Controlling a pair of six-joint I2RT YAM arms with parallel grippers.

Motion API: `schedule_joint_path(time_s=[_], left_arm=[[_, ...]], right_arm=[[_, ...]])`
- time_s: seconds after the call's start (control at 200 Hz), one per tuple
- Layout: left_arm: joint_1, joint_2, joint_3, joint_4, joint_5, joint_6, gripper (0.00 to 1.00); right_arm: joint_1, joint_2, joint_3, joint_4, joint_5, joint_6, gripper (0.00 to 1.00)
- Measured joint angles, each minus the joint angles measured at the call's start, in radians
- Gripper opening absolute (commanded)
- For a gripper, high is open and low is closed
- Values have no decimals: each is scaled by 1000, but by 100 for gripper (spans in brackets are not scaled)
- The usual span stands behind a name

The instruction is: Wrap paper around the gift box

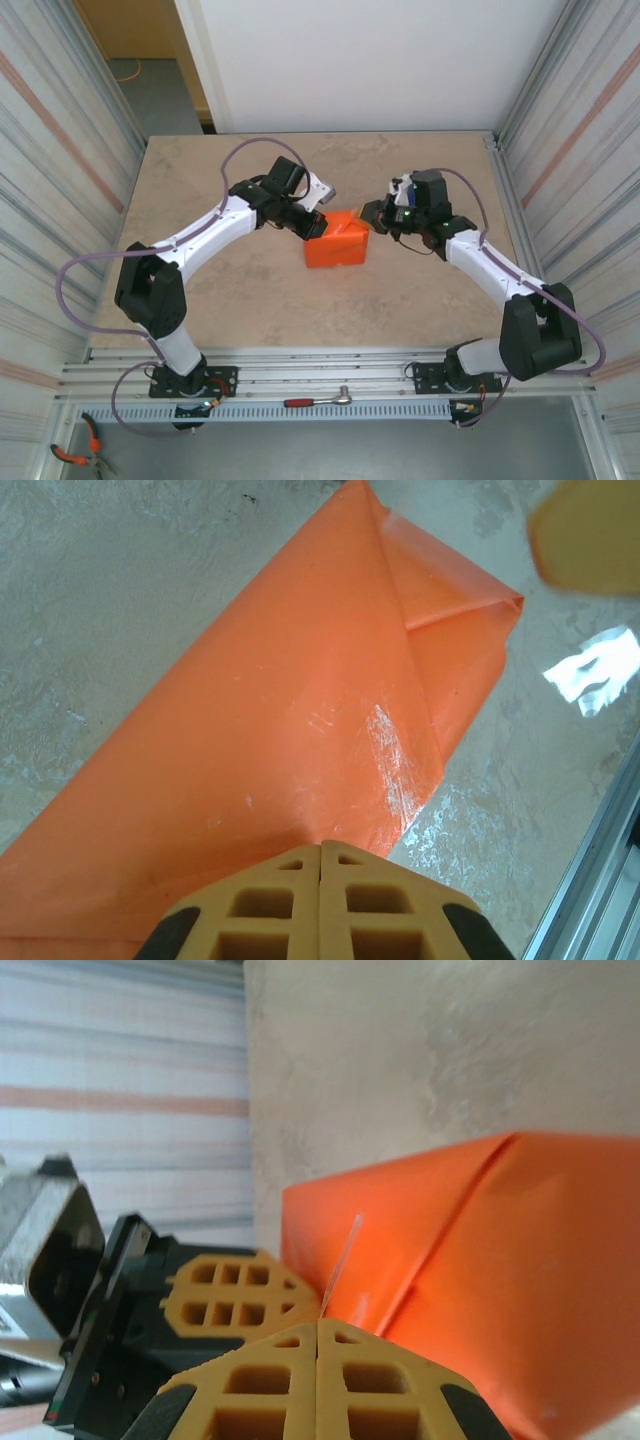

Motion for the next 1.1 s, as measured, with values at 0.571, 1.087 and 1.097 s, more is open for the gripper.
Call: schedule_joint_path(time_s=[0.571, 1.087, 1.097], left_arm=[[-1, -2, -3, 1, 0, 0, 0], [-5, -3, -3, 1, -7, 0, 0], [-5, -3, -3, 1, -7, 0, 0]], right_arm=[[129, 54, 21, 13, 76, 31, 0], [134, 97, 32, 10, 96, 21, 0], [134, 98, 33, 3, 98, 17, 0]])
